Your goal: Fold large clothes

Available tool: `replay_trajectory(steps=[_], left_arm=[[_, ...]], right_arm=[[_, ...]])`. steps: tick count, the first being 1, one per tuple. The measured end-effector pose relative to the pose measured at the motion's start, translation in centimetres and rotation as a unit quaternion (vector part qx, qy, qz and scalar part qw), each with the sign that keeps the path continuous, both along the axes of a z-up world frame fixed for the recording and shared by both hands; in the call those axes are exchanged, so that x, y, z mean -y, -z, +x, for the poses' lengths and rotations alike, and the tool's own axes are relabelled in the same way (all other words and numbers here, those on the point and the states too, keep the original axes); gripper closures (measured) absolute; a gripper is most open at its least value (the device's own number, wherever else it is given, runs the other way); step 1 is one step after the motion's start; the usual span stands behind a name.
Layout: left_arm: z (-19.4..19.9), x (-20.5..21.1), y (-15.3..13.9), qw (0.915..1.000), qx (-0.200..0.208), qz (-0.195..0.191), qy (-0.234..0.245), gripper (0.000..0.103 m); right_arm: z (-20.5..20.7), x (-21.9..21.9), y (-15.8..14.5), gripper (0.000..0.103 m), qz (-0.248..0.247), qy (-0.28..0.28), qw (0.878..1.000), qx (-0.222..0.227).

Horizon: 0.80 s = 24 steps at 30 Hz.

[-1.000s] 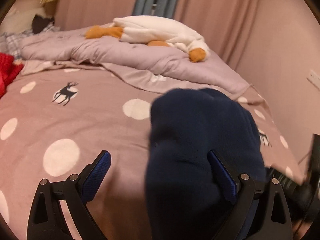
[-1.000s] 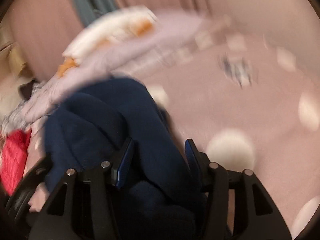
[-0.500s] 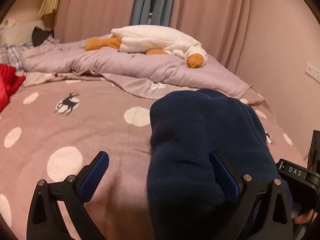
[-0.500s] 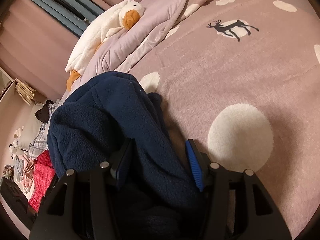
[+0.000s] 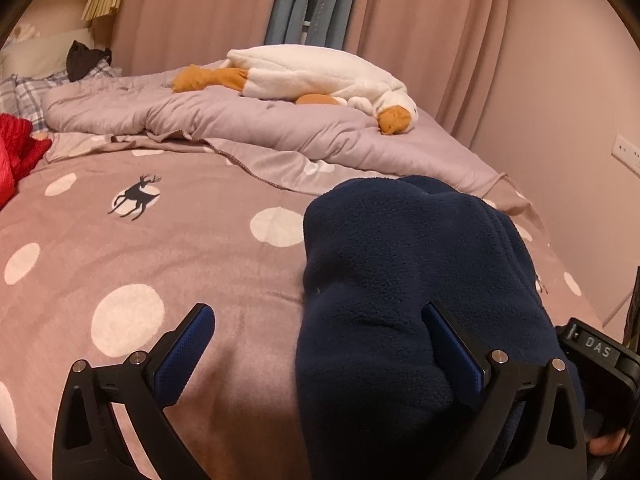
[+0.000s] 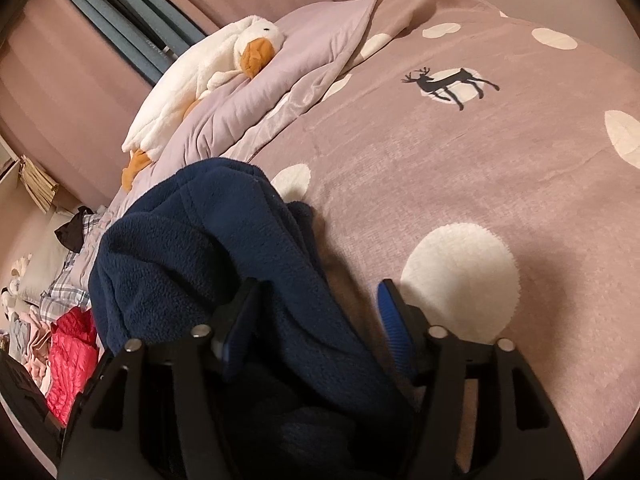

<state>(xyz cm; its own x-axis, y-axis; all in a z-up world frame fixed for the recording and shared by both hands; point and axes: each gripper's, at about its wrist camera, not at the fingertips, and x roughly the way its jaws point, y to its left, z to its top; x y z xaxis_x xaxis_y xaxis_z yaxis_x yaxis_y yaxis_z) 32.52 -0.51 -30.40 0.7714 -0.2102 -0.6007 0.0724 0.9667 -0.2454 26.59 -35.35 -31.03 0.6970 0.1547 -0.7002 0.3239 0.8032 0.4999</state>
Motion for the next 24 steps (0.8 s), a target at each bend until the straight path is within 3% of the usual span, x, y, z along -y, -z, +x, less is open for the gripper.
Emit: replay_trajectory(steps=[3,5,9,12,14,18,21,24], left_arm=[[0.0,-0.1,0.0,1.0,0.001,-0.002,0.0,0.001],[-0.2,-0.3,0.0,0.9999,-0.002,-0.01,0.0,0.001],[-0.7,-1.7,0.3,0.9976,-0.023,-0.064,0.011,0.001],[-1.0,-3.3,0.8,0.9905,-0.059,-0.122,0.022,0.001],[-1.3,-4.1,0.9,0.9883,-0.067,-0.136,0.018,0.001],[-1.8,-4.8,0.8,0.9903,-0.072,-0.119,0.012,0.001],[-1.6,-4.6,1.3,0.9929,-0.082,-0.085,0.015,0.001],[-1.6,-5.6,2.1,0.9869,-0.098,-0.126,0.02,0.001]], right_arm=[[-0.9,0.4,-0.5,0.03,-0.01,0.009,1.0,0.005],[-1.6,0.6,-0.8,0.022,-0.02,0.012,1.0,0.009],[-3.0,0.7,-1.3,0.016,-0.04,0.008,0.999,0.022],[-4.0,0.7,-1.8,0.012,-0.055,0.009,0.998,0.038],[-4.5,0.8,-2.1,0.005,-0.05,0.008,0.997,0.05],[-5.3,1.9,-2.4,0.004,-0.004,-0.015,0.997,0.072],[-6.1,2.4,-2.8,0.001,-0.008,-0.019,0.996,0.082],[-6.2,2.7,-3.0,0.0,-0.009,-0.037,0.995,0.089]])
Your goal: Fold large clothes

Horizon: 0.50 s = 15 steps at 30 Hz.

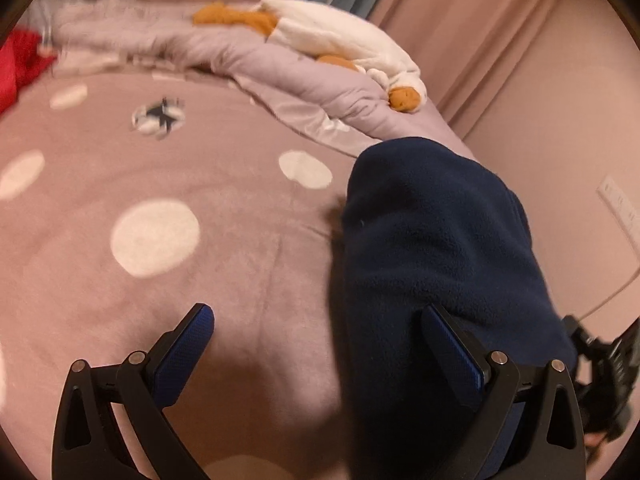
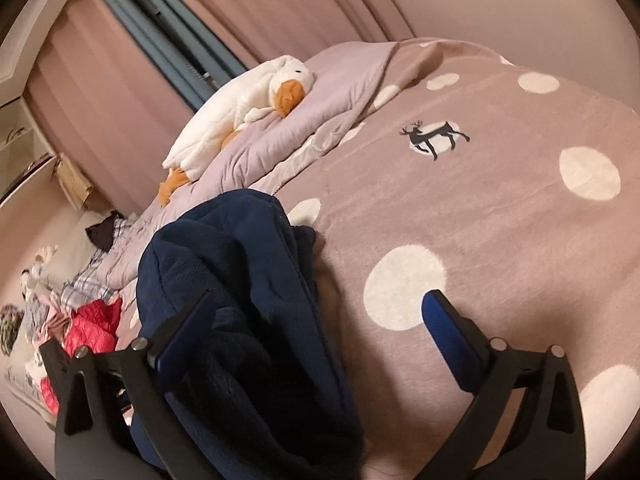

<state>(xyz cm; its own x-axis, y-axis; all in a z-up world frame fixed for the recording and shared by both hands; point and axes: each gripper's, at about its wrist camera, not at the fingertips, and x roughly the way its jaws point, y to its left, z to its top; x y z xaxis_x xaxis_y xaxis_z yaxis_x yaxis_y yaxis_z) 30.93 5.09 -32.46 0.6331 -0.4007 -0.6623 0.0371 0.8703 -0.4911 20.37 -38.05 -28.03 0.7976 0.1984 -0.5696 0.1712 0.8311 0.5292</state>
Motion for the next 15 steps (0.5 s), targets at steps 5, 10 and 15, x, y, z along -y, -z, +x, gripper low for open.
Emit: replay_trajectory(steps=[5,10,15], left_arm=[[1.3,-1.8,1.8,0.9907,-0.065,-0.118,0.019,0.001],[1.9,0.3,2.3,0.9738,-0.091,-0.178,0.11,0.001],[1.7,3.1,3.0,0.9673,-0.1,-0.178,0.151,0.001]], right_arm=[[-0.8,0.0,-0.7,0.0,-0.013,-0.043,0.999,0.022],[0.0,0.7,1.4,0.0,0.067,-0.092,0.994,-0.008],[0.6,0.7,2.9,0.0,0.174,-0.136,0.975,-0.007]])
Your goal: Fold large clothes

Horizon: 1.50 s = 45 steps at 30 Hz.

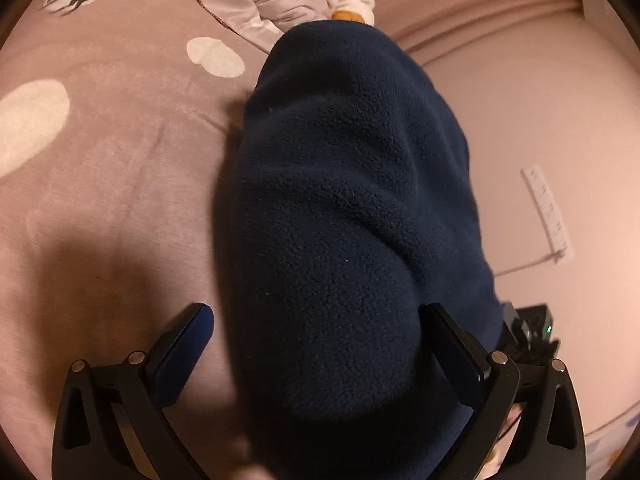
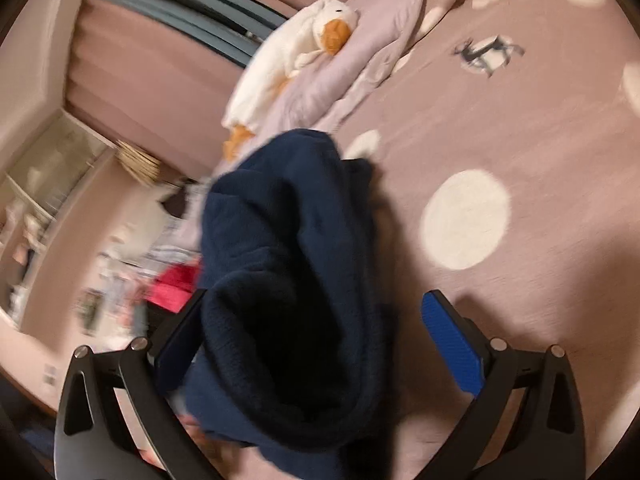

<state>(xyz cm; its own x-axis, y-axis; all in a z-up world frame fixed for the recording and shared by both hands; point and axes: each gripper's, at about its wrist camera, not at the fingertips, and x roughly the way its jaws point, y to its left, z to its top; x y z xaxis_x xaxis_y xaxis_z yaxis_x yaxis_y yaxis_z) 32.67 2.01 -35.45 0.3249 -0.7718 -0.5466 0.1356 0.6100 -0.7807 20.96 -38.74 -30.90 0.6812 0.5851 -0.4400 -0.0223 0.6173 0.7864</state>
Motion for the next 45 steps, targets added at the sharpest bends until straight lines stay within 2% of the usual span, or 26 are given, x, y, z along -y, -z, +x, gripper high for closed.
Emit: replay_trajectory(steps=[3,4,7,13,16,18,20,22,24,27,29,31,33,37,39,45], left_arm=[[0.4,0.3,0.7,0.9995,-0.017,-0.025,0.011,0.001],[0.5,0.4,0.8,0.9995,-0.017,-0.026,0.012,0.001],[0.2,1.0,0.6,0.9992,-0.006,-0.025,0.029,0.001],[0.3,3.1,0.8,0.9977,-0.003,-0.04,0.055,0.001],[0.6,3.4,1.0,0.9975,-0.004,-0.048,0.052,0.001],[0.5,3.7,0.9,0.9979,0.0,-0.045,0.047,0.001],[0.3,4.1,0.5,0.9986,0.004,-0.036,0.037,0.001],[0.0,4.8,-0.8,0.9993,0.013,-0.019,0.032,0.002],[-0.5,5.9,-2.7,0.9989,0.039,0.003,0.026,0.004],[-1.1,6.4,-4.6,0.998,0.057,-0.017,0.018,0.004],[-1.7,6.7,-6.3,0.9966,0.078,-0.02,0.015,0.005],[-2.8,7.2,-8.7,0.9936,0.112,-0.012,0.011,0.005],[-4.1,7.3,-11.3,0.9889,0.148,-0.004,0.009,0.005],[-7.6,6.8,-16.6,0.9736,0.228,0.013,-0.008,0.005],[-9.3,6.0,-18.4,0.9671,0.254,0.01,-0.015,0.005],[-12.4,2.9,-21.2,0.959,0.28,-0.017,-0.043,0.005]], right_arm=[[0.4,-1.9,0.4,0.0,-0.047,-0.021,0.999,-0.012],[0.6,-2.1,1.0,0.0,-0.036,-0.028,0.999,-0.015],[1.6,-1.5,4.1,0.0,0.098,-0.039,0.994,-0.04],[1.9,-2.9,3.9,0.0,0.078,-0.037,0.996,-0.038],[2.4,-3.5,3.9,0.0,0.094,-0.044,0.994,-0.037],[2.9,-3.9,3.7,0.0,0.093,-0.057,0.994,-0.03],[2.8,-3.8,3.5,0.004,0.095,-0.062,0.993,-0.022],[2.8,-3.5,3.4,0.007,0.109,-0.052,0.993,-0.02],[2.7,-3.2,3.0,0.012,0.124,-0.049,0.991,-0.011],[2.4,-3.0,0.9,0.017,0.129,-0.046,0.99,0.023],[1.8,-3.3,-1.5,0.017,0.097,-0.046,0.993,0.057],[1.4,-3.4,-3.6,0.017,0.085,-0.047,0.992,0.083],[0.7,-3.4,-5.6,0.017,0.095,-0.058,0.987,0.116],[-0.7,-3.6,-8.6,0.017,0.107,-0.073,0.977,0.171],[-1.6,-4.6,-10.3,0.018,0.103,-0.075,0.972,0.198],[-3.7,-6.7,-14.2,0.017,0.073,-0.093,0.961,0.249]])
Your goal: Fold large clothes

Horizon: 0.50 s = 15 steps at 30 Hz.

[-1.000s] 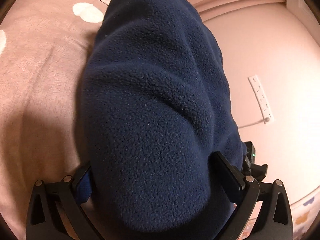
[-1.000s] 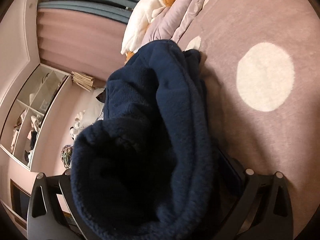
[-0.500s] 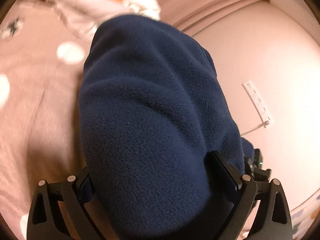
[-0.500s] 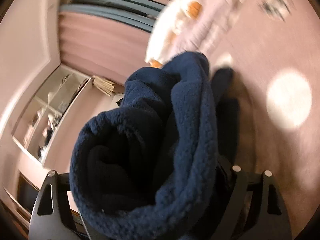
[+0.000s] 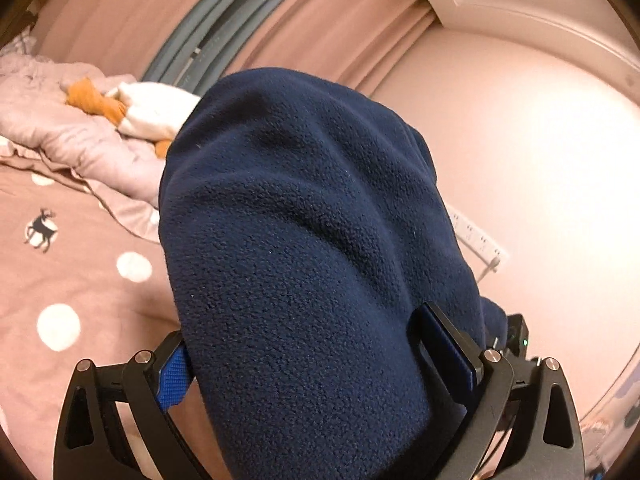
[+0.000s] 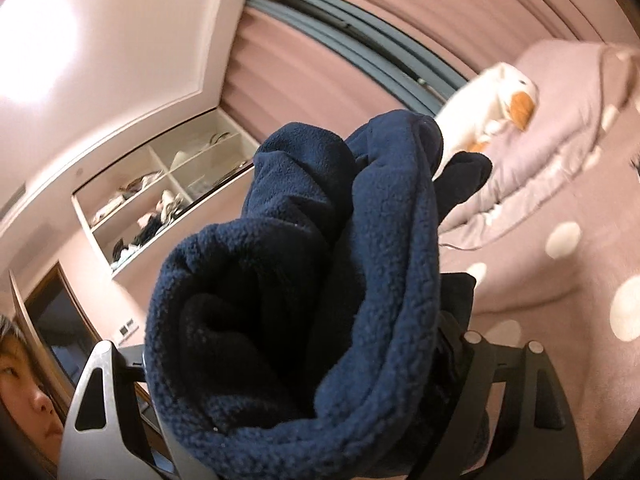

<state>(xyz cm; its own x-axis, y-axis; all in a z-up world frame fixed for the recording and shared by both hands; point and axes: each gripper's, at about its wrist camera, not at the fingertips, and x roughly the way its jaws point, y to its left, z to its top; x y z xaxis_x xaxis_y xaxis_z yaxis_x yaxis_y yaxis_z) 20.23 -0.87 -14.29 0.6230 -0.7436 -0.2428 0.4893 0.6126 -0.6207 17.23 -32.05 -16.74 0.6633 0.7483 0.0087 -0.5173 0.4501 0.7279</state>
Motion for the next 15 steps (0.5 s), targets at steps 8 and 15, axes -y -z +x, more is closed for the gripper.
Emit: replay_trajectory(steps=[8,15], left_arm=[[-1.7,-3.4,-1.5,0.9996,0.007,0.011,-0.025,0.005],[-4.4,-4.9,-2.4,0.9988,0.013,0.014,-0.045,0.005]], right_arm=[[0.5,-1.7,0.1,0.016,0.016,-0.015,1.0,0.008],[0.3,-3.2,-0.1,0.016,0.021,-0.034,0.999,0.005]])
